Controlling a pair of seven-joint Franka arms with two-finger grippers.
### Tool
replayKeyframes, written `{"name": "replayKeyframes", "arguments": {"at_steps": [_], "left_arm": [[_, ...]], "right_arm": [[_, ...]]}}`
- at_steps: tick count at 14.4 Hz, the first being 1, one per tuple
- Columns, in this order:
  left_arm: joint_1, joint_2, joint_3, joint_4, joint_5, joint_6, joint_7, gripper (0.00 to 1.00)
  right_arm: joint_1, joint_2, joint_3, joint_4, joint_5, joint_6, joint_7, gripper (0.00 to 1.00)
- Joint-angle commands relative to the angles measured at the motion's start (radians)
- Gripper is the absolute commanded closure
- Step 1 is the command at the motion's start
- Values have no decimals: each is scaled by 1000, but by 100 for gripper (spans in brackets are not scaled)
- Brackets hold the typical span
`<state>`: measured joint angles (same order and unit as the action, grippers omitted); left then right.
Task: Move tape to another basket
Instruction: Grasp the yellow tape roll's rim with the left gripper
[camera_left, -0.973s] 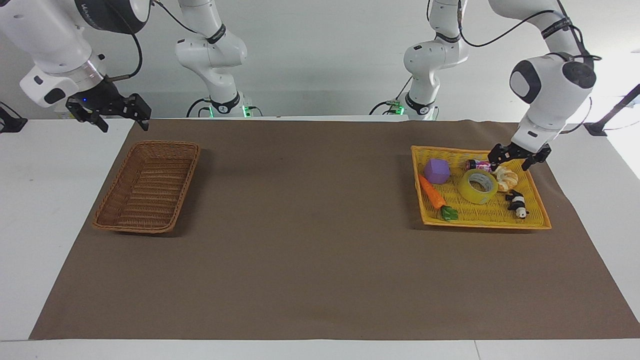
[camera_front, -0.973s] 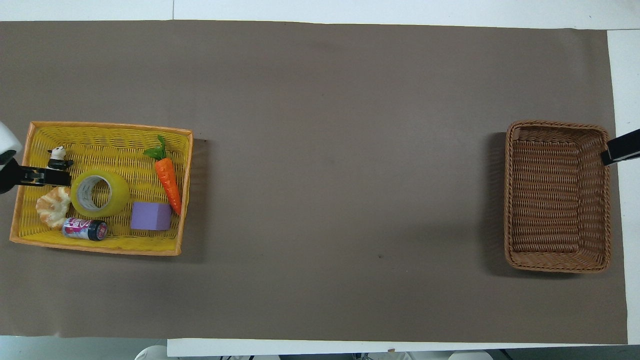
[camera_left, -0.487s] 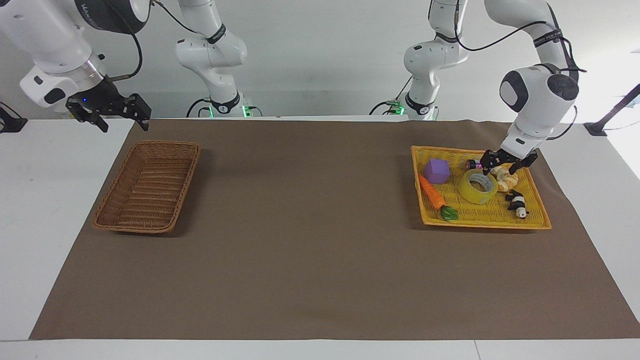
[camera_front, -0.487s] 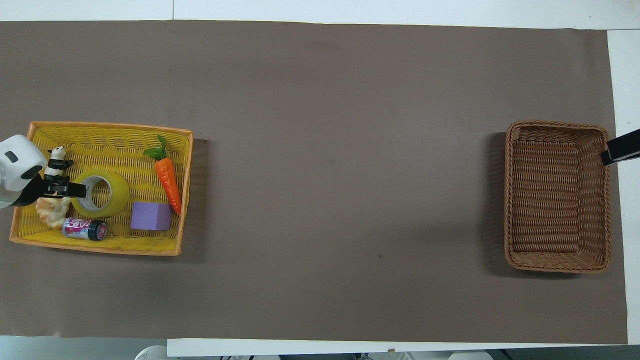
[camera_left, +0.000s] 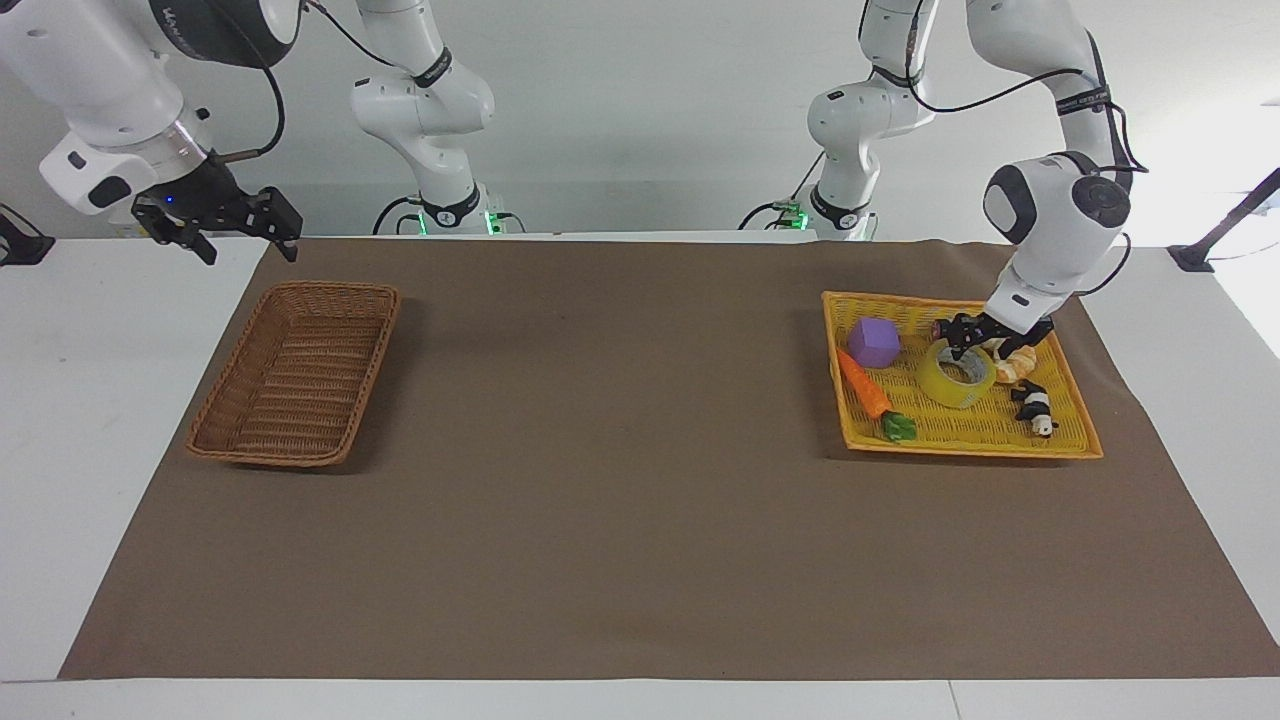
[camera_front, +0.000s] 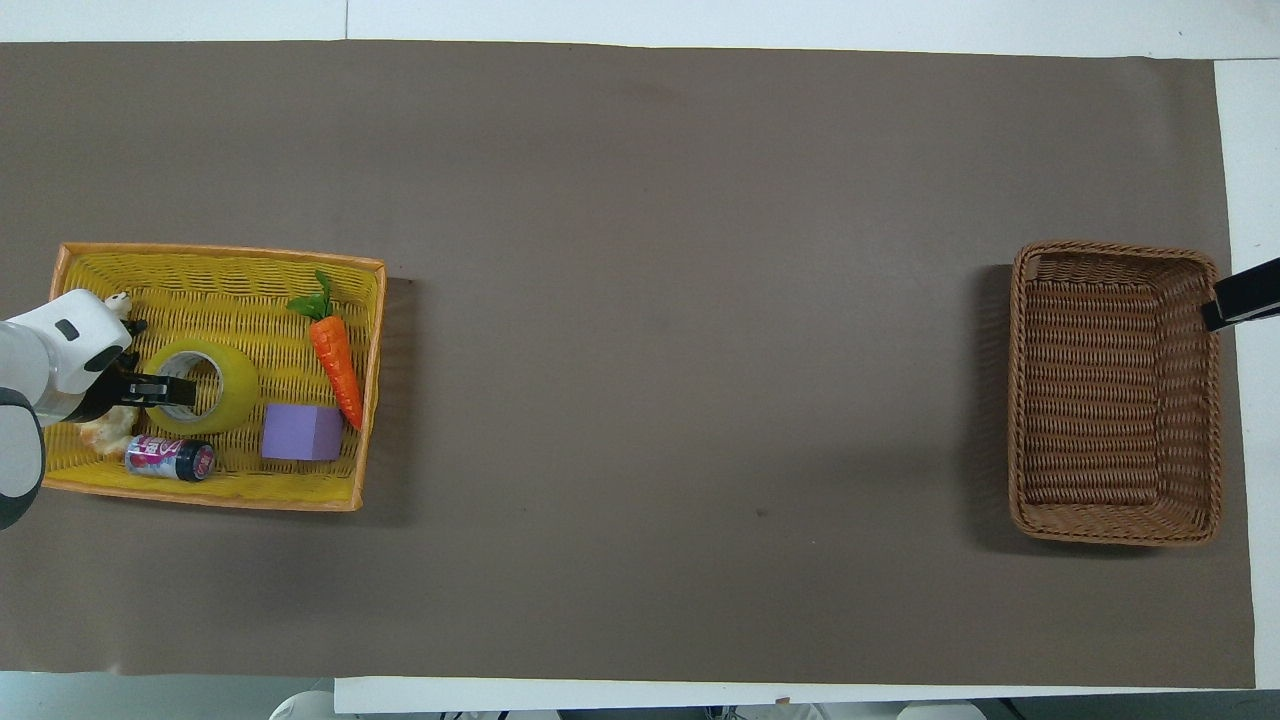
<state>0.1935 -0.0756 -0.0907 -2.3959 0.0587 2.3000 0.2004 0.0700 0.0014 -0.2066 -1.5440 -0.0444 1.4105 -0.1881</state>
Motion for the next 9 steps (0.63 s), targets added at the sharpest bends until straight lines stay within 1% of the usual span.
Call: {"name": "replayKeyframes", "arguments": {"at_steps": [1,8,9], "left_arm": [[14,28,-6,-22,0,62,-6,31],[17,27,-6,-35,0,68,0,32],[17,25,-6,-37,0,68,-1,34]], "right_arm": [[-9,-23,9,-25,3,-1,-7,1],[-9,-23,9,-25,3,-1,-7,1],[-9,-23,9,-25,3,-1,-7,1]]}}
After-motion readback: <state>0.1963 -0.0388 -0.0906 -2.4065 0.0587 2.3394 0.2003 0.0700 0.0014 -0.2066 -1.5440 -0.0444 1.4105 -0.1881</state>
